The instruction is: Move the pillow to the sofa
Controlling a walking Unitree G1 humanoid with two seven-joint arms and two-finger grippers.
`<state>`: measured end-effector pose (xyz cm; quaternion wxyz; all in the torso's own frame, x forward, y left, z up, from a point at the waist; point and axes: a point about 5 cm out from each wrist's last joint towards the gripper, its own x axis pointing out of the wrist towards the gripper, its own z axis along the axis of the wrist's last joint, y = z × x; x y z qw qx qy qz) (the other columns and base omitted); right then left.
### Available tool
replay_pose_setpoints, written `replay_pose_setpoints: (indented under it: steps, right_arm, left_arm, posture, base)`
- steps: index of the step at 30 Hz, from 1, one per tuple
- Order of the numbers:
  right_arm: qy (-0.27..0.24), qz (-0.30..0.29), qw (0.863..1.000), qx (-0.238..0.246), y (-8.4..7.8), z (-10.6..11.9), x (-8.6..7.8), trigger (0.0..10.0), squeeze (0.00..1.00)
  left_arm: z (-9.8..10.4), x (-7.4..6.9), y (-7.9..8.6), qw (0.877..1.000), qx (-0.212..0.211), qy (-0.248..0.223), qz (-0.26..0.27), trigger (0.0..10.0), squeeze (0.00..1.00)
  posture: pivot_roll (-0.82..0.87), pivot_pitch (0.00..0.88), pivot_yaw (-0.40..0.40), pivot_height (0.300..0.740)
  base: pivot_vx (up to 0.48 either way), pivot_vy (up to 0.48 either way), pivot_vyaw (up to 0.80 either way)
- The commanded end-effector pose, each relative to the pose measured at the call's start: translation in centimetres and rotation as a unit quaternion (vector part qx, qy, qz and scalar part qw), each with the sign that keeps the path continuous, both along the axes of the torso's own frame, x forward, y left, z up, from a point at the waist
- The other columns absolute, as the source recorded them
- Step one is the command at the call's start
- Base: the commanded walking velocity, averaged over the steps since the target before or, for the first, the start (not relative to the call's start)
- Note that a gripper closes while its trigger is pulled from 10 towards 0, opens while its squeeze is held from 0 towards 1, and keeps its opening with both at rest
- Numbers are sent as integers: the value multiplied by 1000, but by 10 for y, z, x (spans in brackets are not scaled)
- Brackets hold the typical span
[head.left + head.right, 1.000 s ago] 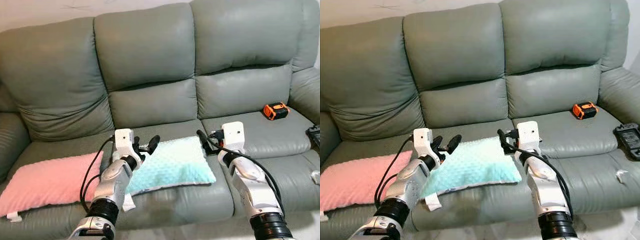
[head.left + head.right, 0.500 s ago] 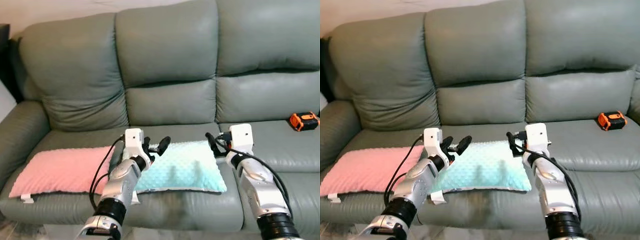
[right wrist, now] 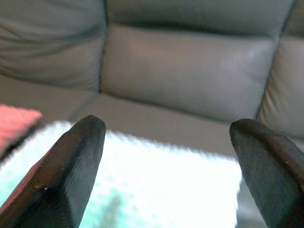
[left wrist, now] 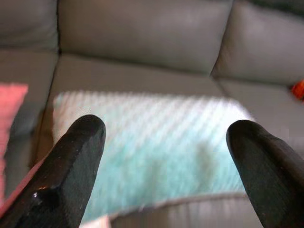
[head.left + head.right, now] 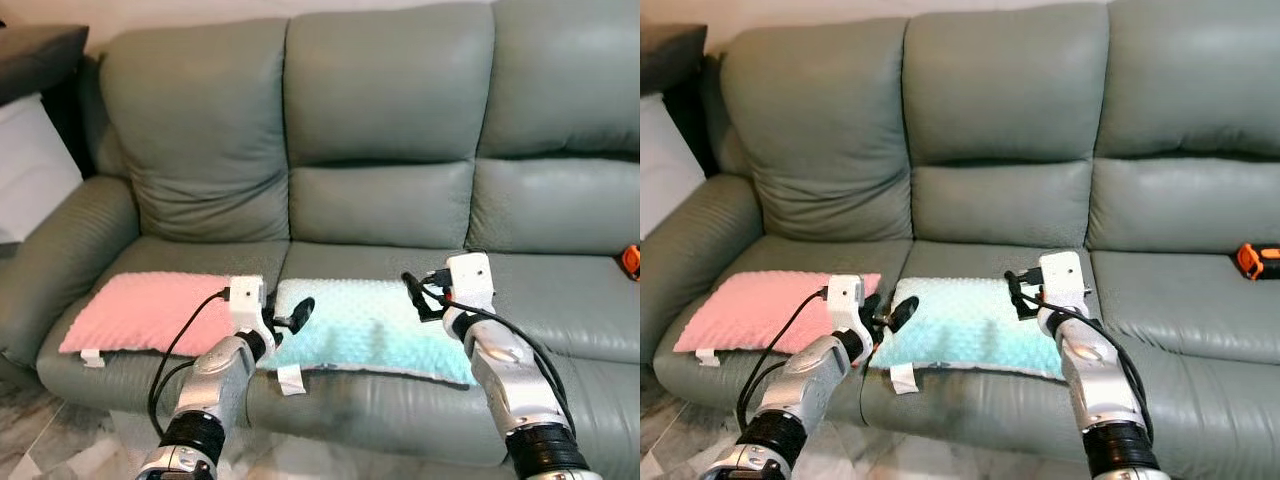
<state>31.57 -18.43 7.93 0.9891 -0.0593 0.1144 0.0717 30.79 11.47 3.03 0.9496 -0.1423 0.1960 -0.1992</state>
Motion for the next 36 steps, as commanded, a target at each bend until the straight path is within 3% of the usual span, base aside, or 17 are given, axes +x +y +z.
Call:
replay_pose_setpoints:
  steps: [1, 3, 9, 11, 15, 16, 21, 28, 29, 36]
  right_arm:
    - [7, -8, 1000, -2, -5, 0, 4, 10000, 0]
    - [24, -11, 1000, -9, -15, -5, 1, 10000, 0]
    - [68, -37, 997, -6, -45, -14, -1, 10000, 0]
    - [67, -34, 997, 27, -45, -9, 2, 10000, 0]
    - [58, 0, 997, 41, -33, -2, 6, 10000, 0]
    - [43, 20, 998, 33, -27, 5, 11, 10000, 0]
    - [12, 28, 999, 12, -28, 22, 19, 10000, 0]
    - [36, 21, 999, 32, -37, 16, 12, 10000, 0]
    - [40, 23, 998, 49, -35, 15, 11, 10000, 0]
    - [42, 26, 996, 75, -24, 17, 10, 10000, 0]
  left_arm:
    - [-8, -4, 6, 999, 26, 18, -4, 10000, 0]
    - [-12, -5, 9, 998, 49, 22, -22, 10000, 0]
    - [-14, 1, 6, 994, 89, 46, -42, 10000, 0]
    - [-15, 3, -1, 988, 126, 60, -62, 10000, 0]
    - [-11, 7, -10, 986, 131, 59, -87, 10000, 0]
    - [-10, 8, -12, 981, 159, 57, -100, 10000, 0]
    - [-5, 16, -11, 974, 192, 55, -102, 10000, 0]
    - [6, 27, -12, 967, 236, 47, -87, 10000, 0]
    - [9, 30, -12, 963, 253, 38, -80, 10000, 0]
    - [19, 37, -27, 960, 269, 14, -80, 10000, 0]
  posture:
    - [-256, 178, 141, 740]
    - [-244, 265, 157, 740]
    - [-243, 391, 176, 740]
    - [-248, 421, 179, 740]
    - [-266, 460, 184, 740]
    - [-277, 490, 186, 740]
    - [-303, 524, 177, 740]
    - [-331, 545, 170, 740]
    - [-337, 548, 168, 740]
    - [-348, 557, 172, 740]
  base:
    - [0, 0, 0]
    - [0, 0, 0]
    - [0, 0, 0]
    - [0, 0, 0]
    - [0, 0, 0]
    - [0, 0, 0]
    - [0, 0, 0]
    - [0, 0, 0]
    - [0, 0, 0]
    - [0, 0, 0]
